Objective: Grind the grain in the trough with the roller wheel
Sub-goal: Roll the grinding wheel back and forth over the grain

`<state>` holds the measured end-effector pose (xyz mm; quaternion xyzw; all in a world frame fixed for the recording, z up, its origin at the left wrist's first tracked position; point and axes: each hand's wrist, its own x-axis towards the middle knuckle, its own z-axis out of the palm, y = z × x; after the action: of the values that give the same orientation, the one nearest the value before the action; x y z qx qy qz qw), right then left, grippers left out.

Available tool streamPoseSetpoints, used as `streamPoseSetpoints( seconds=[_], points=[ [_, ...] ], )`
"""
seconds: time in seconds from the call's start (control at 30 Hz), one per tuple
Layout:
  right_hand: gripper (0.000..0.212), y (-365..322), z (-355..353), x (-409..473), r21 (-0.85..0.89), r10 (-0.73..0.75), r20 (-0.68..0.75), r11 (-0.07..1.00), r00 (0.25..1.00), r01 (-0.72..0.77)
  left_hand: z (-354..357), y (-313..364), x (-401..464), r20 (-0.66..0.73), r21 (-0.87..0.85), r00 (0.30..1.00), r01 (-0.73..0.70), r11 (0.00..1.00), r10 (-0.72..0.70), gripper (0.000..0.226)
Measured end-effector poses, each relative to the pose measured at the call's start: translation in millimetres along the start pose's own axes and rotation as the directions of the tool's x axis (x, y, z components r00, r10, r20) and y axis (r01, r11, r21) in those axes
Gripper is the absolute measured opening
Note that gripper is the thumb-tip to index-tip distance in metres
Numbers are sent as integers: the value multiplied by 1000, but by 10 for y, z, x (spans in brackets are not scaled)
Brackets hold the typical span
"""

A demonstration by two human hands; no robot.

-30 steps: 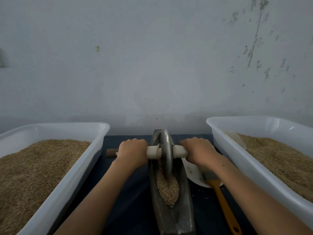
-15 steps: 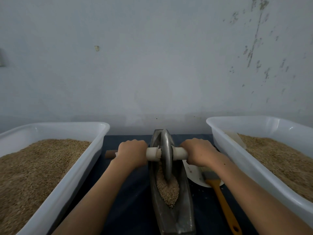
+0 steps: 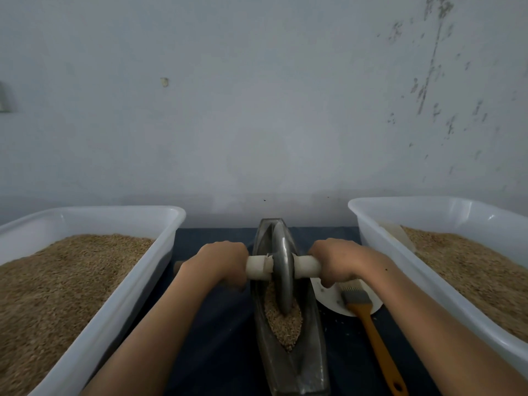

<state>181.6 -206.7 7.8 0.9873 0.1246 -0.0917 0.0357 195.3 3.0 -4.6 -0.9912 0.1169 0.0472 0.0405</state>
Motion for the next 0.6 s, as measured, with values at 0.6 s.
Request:
streamPoseSetpoints(
  seconds=[0.6],
  points=[
    [31,-26,89,92,-78,0,-256,997,967,-21,61,22,41,-235,36,971,44,998,-35,34]
  ],
)
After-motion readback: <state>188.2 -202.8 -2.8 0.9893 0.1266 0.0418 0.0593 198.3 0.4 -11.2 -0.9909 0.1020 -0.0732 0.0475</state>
